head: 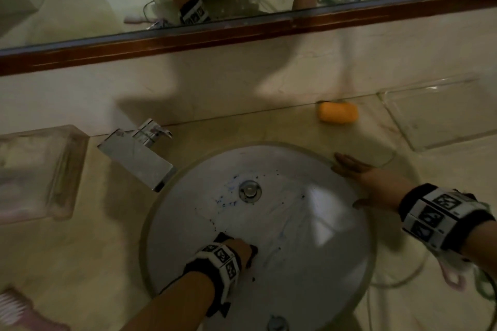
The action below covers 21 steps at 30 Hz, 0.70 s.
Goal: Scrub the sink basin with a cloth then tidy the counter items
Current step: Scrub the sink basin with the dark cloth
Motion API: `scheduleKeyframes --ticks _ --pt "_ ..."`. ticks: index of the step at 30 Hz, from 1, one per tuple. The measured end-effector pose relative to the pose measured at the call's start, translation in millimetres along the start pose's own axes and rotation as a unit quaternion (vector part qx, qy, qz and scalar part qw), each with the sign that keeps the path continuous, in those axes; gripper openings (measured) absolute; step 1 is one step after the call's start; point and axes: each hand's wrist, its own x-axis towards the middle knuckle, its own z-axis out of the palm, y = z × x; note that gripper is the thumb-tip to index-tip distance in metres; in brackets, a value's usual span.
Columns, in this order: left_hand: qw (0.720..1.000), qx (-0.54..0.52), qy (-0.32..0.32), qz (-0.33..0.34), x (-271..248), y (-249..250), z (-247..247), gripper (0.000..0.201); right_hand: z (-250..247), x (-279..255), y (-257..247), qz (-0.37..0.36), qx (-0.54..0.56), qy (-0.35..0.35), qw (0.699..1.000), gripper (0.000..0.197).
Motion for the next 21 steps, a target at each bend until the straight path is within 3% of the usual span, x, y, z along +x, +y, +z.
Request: scheduleKeyframes --ticks 2,4,8,11,14,17,21 --pt "0.998 -0.057 -0.020 0.023 1 2 -7 0.041 -3 2 0 0.005 0.004 0.004 1.000 0.092" --pt "0.995 -0.104 0.000 0.013 -5 -3 -19 0.026 -10 4 0 0.014 0.022 0.009 1.000 0.085" --pt "0.978 -0.140 0.143 -0.061 -31 -27 -59 0.019 -22 14 0 0.027 -0.011 0.020 0.999 0.085" --pt "0.965 -0.078 0.212 -0.132 -36 -40 -69 0.041 -27 24 -1 0.025 -0.021 0.003 0.999 0.093" --pt "0.965 0.013 0.185 -0.183 -15 -52 -58 0.051 -28 32 -3 0.021 -0.031 -0.010 0.999 0.096" --pt "0.967 -0.033 0.137 -0.212 11 -57 -33 0.055 -30 33 -4 0.012 -0.038 -0.020 0.999 0.097" --pt "0.976 -0.044 0.067 -0.203 26 -57 -3 0.051 -35 32 -3 0.009 -0.029 -0.023 0.999 0.095"
